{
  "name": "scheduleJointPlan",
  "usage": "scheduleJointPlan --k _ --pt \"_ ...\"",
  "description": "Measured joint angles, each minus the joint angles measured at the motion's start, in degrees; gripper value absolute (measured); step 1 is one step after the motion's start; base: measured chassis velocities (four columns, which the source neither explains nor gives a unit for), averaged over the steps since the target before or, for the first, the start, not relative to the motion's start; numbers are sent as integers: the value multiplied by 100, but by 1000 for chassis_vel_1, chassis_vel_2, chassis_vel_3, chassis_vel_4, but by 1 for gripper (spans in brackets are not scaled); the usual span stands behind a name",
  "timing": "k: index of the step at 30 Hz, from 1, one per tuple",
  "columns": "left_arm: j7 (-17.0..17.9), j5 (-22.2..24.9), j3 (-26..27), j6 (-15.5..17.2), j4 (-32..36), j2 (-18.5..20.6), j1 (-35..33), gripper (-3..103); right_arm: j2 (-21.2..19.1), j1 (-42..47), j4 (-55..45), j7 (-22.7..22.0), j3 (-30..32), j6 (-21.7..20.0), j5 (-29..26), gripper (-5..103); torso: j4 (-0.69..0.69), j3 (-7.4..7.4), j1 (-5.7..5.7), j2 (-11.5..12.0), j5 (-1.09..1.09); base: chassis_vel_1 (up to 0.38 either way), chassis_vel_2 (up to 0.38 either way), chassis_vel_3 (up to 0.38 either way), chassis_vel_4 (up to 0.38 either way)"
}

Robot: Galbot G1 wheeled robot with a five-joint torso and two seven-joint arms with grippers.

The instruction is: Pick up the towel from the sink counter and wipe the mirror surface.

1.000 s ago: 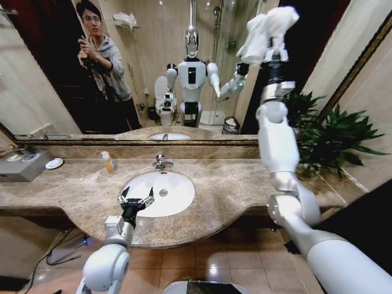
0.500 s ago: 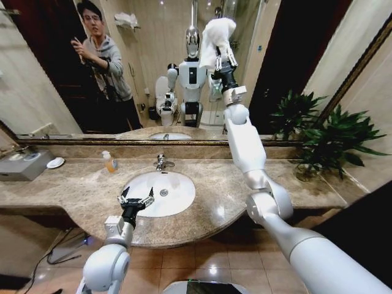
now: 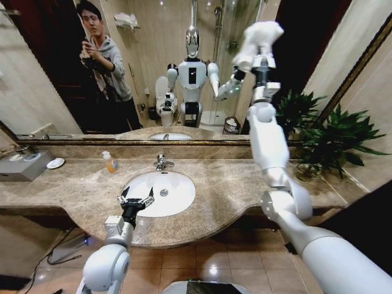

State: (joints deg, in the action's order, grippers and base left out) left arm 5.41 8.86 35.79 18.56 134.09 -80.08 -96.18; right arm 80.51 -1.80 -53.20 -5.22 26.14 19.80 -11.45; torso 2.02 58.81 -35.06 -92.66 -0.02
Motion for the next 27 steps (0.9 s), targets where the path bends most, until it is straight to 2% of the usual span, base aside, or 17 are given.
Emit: scheduleJointPlan --k 4,7,9,10,11,15,21,24,25,27 --pt "0 0 0 0 0 0 0 100 112 154 -110 57 -44 22 -7 15 0 0 0 0 0 0 0 0 0" --pt "0 0 0 0 0 0 0 100 521 461 -476 427 -213 333 309 15 8 2 -3 1 2 0 0 0 0" --pt "0 0 0 0 0 0 0 100 586 492 -514 494 -233 378 353 15 8 2 -3 1 2 0 0 0 0" --pt "0 0 0 0 0 0 0 100 773 560 -566 706 -332 518 502 15 10 2 -3 1 3 0 0 0 0" --pt "0 0 0 0 0 0 0 100 773 560 -566 706 -332 518 502 15 10 2 -3 1 3 0 0 0 0" --pt "0 0 0 0 0 0 0 100 1125 617 -437 1189 -507 717 699 15 10 2 -2 1 5 0 0 0 0" --pt "0 0 0 0 0 0 0 100 1037 703 -434 1070 -419 708 721 15 7 2 -2 1 4 0 0 0 0" --pt "-1 0 0 0 0 0 0 100 675 750 -515 687 -134 633 644 15 2 1 -2 1 1 0 0 0 0" --pt "-1 0 0 0 0 0 0 100 675 750 -515 687 -134 633 644 15 2 1 -2 1 1 0 0 0 0" --pt "-1 0 0 0 0 0 0 100 346 779 -537 412 44 531 489 15 2 1 -2 1 -1 0 0 0 0"
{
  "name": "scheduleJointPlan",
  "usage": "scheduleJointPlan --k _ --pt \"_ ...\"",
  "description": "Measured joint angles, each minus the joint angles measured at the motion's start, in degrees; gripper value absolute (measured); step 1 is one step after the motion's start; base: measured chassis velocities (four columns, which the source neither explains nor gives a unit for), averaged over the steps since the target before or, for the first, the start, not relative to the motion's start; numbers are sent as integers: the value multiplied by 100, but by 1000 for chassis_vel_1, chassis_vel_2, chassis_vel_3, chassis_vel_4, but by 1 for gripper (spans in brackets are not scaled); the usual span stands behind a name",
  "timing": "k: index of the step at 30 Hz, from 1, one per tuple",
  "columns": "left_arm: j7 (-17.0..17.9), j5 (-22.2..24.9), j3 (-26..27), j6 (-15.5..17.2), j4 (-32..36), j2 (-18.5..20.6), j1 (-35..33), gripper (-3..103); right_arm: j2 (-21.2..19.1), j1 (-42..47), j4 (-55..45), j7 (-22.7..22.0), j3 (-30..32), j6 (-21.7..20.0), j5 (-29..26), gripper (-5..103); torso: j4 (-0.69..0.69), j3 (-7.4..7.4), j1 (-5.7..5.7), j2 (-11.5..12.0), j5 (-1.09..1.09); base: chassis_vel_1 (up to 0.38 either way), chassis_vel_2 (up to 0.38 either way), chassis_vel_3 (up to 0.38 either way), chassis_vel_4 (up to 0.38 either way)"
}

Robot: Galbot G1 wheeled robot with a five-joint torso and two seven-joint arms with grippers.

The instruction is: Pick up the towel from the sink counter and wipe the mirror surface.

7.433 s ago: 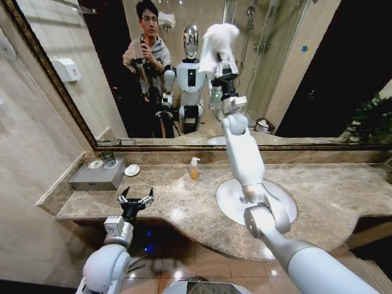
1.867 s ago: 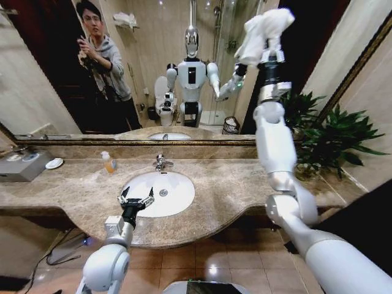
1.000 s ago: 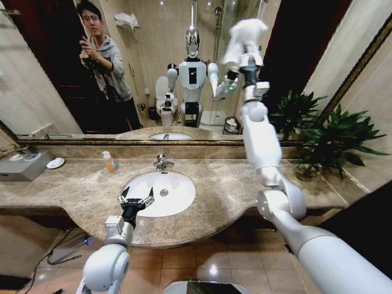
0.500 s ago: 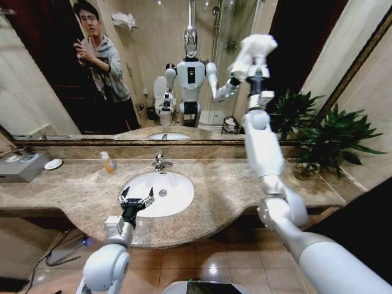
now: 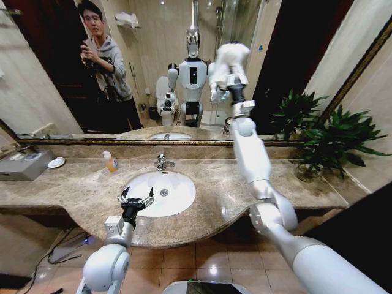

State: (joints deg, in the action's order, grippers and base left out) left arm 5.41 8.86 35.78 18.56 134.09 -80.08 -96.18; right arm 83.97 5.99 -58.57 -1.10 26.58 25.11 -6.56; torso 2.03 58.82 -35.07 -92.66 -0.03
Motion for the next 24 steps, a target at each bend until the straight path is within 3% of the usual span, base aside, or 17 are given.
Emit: scheduleJointPlan --k 2,4,10,13,18,21,24 --pt "0 0 1 0 0 0 0 100 -118 0 18 -81 30 -13 -85 15 0 0 0 0 0 0 0 0 0" --pt "0 0 0 0 0 0 0 100 -498 0 115 -339 65 -113 -430 15 -1 0 0 0 0 0 0 0 0" --pt "0 0 0 0 0 0 0 100 -573 92 87 -381 34 -138 -565 15 0 0 0 0 0 0 0 0 0" --pt "0 0 0 0 0 0 0 100 -218 151 38 -235 -65 230 -104 15 7 0 0 0 3 0 0 0 0" --pt "0 0 0 0 0 0 0 100 216 257 15 12 -162 447 213 15 7 0 0 0 5 0 0 0 0" --pt "0 0 0 0 0 0 0 100 649 446 -32 505 -255 665 450 15 6 0 0 0 6 0 0 0 0" --pt "0 0 0 0 0 0 0 100 814 588 -39 887 -300 833 504 15 7 0 0 0 5 0 0 0 0"
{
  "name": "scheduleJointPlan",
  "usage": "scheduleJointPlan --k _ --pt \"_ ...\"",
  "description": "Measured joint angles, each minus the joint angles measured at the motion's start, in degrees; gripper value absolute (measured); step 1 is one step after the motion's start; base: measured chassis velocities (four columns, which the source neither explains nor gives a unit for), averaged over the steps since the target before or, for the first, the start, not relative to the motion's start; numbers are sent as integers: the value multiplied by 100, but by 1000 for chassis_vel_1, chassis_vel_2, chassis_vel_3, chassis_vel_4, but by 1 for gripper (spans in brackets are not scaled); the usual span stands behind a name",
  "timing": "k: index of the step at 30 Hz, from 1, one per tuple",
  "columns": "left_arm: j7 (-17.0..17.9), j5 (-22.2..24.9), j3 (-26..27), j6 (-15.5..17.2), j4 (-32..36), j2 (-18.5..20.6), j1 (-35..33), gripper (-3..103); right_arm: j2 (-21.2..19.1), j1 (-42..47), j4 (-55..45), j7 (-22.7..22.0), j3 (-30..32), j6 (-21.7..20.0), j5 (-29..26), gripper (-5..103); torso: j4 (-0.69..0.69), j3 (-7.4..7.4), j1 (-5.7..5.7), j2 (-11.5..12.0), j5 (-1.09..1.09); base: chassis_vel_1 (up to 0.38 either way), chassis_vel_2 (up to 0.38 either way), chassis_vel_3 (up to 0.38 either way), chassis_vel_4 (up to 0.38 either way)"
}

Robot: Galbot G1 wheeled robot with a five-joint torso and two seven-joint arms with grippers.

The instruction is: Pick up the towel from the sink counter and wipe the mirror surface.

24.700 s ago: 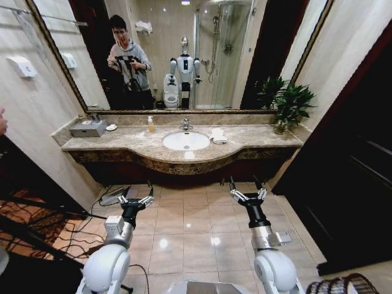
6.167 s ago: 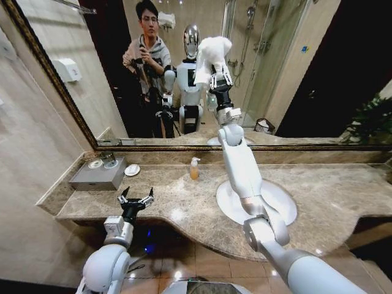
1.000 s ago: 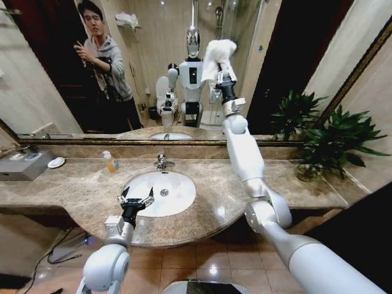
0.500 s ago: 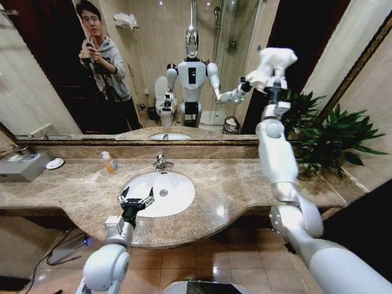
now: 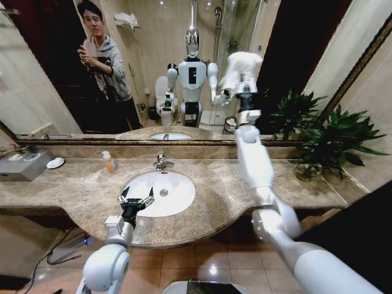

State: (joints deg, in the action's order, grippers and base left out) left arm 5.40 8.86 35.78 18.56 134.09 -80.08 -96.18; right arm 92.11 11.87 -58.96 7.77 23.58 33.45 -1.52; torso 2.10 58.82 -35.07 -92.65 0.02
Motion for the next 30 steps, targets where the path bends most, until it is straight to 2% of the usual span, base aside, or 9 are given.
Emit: scheduleJointPlan --k 5,9,13,16,18,24,27,28,30 --pt "0 0 0 0 0 0 0 100 0 136 13 95 10 100 25 15 -3 0 0 0 0 0 0 0 0" --pt "0 0 0 0 0 0 0 100 -325 141 75 -205 252 100 -292 15 -3 0 1 0 -2 0 0 0 0" --pt "0 0 0 0 0 0 0 100 -928 71 201 -603 520 100 -725 15 -6 0 0 0 -5 0 0 0 0" --pt "0 0 0 0 0 0 -1 100 -1587 52 288 -1008 550 54 -1086 15 -12 0 0 0 -6 0 0 0 0" --pt "0 0 0 0 0 0 -1 100 -1687 80 292 -1049 555 30 -1138 15 -13 0 0 0 -5 0 0 0 0" --pt "0 0 0 0 0 0 0 100 -1362 218 230 -1038 448 37 -889 15 -4 0 0 0 -5 0 0 0 0" --pt "0 0 0 0 0 0 0 100 -814 286 233 -833 336 152 -497 15 1 0 0 0 -2 0 0 0 0" --pt "0 0 0 0 0 0 0 100 -814 286 233 -833 336 152 -497 15 1 0 0 0 -2 0 0 0 0" --pt "0 0 1 0 0 0 -1 100 -272 365 288 -573 275 259 -214 15 2 0 0 0 0 0 0 0 0"
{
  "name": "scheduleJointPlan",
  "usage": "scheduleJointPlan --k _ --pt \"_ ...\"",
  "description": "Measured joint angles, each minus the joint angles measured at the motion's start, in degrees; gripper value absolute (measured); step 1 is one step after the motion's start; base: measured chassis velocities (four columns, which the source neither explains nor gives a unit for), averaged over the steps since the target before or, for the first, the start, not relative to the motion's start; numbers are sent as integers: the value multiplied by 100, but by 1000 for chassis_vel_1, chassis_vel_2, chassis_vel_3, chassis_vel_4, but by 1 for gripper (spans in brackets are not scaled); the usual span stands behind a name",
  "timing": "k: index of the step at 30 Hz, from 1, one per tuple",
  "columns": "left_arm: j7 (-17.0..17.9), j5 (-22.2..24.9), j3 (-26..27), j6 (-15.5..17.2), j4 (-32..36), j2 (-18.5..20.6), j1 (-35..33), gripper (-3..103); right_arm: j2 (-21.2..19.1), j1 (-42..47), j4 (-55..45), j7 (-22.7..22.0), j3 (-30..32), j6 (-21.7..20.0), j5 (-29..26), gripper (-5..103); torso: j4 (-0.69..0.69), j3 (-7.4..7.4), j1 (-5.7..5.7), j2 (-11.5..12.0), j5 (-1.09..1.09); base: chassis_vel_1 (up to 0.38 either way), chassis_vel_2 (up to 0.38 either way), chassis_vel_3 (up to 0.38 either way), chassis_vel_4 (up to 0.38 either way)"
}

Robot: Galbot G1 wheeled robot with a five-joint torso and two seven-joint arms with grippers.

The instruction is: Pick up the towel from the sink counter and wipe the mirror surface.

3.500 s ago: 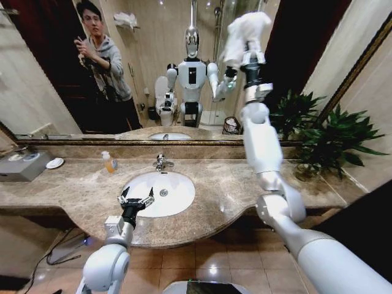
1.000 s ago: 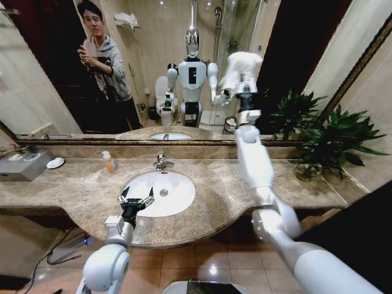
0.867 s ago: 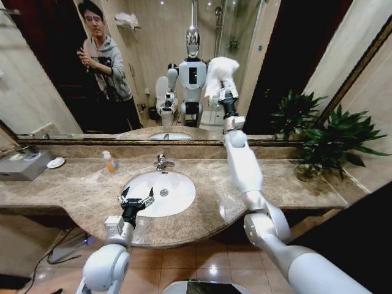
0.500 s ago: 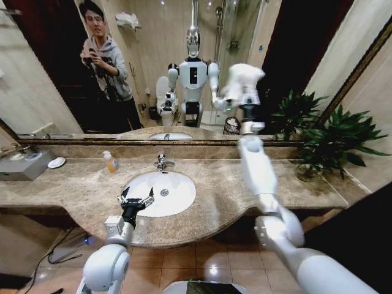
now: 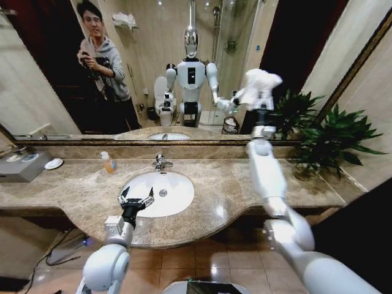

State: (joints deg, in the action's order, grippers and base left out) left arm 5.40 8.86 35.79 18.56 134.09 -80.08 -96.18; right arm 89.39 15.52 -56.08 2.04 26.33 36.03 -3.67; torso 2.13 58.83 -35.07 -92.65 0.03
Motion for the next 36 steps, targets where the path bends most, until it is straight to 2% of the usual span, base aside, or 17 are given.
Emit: scheduleJointPlan --k 2,3,5,8,10,13,17,20,21,26,29,33,36 --pt "0 0 -1 0 0 0 0 100 112 32 9 60 -24 31 68 15 0 0 0 0 0 0 0 0 0" --pt "0 0 -1 0 0 0 0 100 243 107 12 225 -53 96 185 15 2 0 0 0 0 0 0 0 0" --pt "2 0 0 0 0 0 0 100 296 304 -12 670 -57 184 251 15 -4 0 1 0 0 0 0 0 0" --pt "0 0 -1 0 0 0 0 100 301 473 -21 864 -110 220 263 15 -10 0 0 0 -1 0 0 0 0" --pt "0 0 0 0 0 0 0 100 301 602 25 924 -111 235 271 15 -9 0 1 0 -1 0 0 0 0" --pt "1 0 0 0 0 0 0 100 296 688 112 893 -45 236 222 15 -7 0 0 0 -2 0 0 0 0" --pt "0 0 -1 0 0 0 0 100 148 712 160 601 118 205 -24 15 -2 0 0 0 -2 0 0 0 0" --pt "0 0 -1 0 0 0 0 100 -239 679 126 174 197 173 -258 15 -7 0 0 0 -4 0 0 0 0" --pt "0 0 -1 0 0 0 0 100 -239 679 126 174 197 173 -258 15 -7 0 0 0 -4 0 0 0 0" --pt "0 0 -1 0 0 0 0 100 -698 602 146 -409 279 152 -526 15 -12 0 0 0 -4 0 0 0 0" --pt "0 0 0 0 0 0 0 100 -704 685 124 -420 238 149 -522 15 -8 0 0 0 -2 0 0 0 0" --pt "0 0 0 0 0 0 0 100 -471 893 41 -182 139 175 -350 15 -4 0 0 0 -3 0 0 0 0" --pt "0 0 0 0 0 0 0 100 -158 1098 24 282 -51 278 -42 15 -3 0 0 0 -2 0 0 0 0"
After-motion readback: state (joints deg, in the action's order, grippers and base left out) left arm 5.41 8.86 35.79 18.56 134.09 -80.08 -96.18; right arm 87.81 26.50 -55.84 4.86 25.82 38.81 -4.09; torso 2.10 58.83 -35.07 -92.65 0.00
